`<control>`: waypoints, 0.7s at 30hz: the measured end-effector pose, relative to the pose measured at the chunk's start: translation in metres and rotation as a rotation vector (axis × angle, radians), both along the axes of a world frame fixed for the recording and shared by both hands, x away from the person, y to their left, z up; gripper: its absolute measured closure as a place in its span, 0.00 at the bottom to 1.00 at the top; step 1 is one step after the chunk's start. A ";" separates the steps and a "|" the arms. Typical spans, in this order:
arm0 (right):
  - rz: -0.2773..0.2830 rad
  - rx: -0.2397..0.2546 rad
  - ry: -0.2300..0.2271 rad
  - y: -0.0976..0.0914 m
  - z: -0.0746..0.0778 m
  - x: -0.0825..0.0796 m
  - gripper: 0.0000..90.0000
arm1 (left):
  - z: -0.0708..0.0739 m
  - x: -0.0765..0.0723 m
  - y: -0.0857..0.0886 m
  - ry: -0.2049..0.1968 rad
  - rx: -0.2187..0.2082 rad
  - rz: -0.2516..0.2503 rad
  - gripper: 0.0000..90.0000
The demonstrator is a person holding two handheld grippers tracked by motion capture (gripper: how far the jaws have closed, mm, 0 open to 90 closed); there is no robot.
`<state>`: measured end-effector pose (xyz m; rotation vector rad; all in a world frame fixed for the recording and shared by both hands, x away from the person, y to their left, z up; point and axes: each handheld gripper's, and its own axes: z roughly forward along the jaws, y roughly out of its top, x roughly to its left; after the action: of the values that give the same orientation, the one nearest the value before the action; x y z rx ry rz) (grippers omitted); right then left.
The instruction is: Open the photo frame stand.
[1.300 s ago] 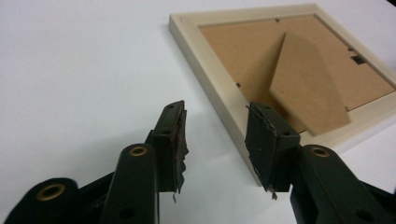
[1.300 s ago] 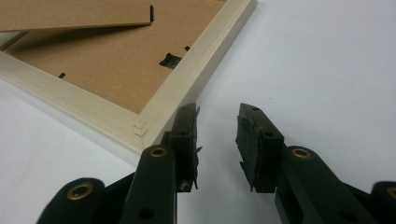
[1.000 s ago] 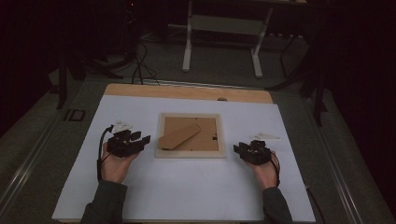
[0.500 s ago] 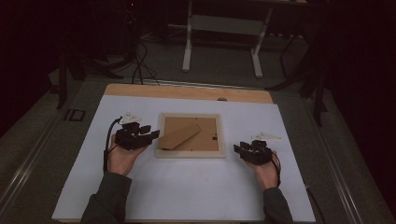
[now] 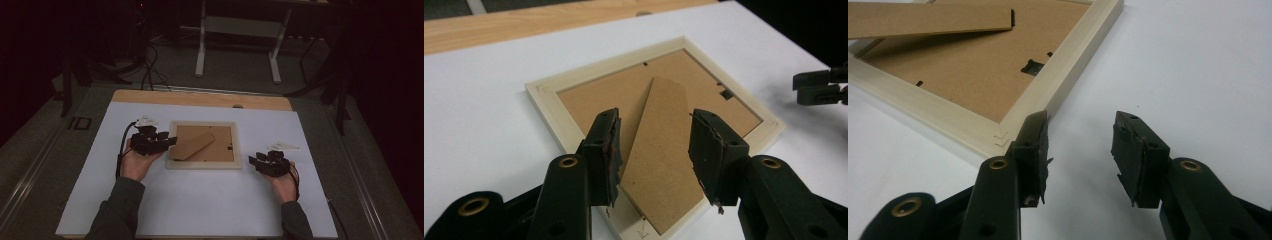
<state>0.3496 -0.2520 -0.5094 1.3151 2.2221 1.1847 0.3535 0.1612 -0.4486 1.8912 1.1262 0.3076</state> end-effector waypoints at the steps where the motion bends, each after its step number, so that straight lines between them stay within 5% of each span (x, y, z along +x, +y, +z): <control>1: 0.003 -0.002 -0.001 0.000 0.000 0.000 0.63 | -0.001 0.001 -0.001 0.005 -0.002 -0.004 0.63; 21: 0.010 -0.006 0.002 0.001 0.001 -0.001 0.62 | -0.009 0.021 -0.015 0.061 0.046 -0.039 0.64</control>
<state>0.3488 -0.2506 -0.5083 1.3051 2.2351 1.1794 0.3750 0.1460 -0.4575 1.9723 1.1295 0.2571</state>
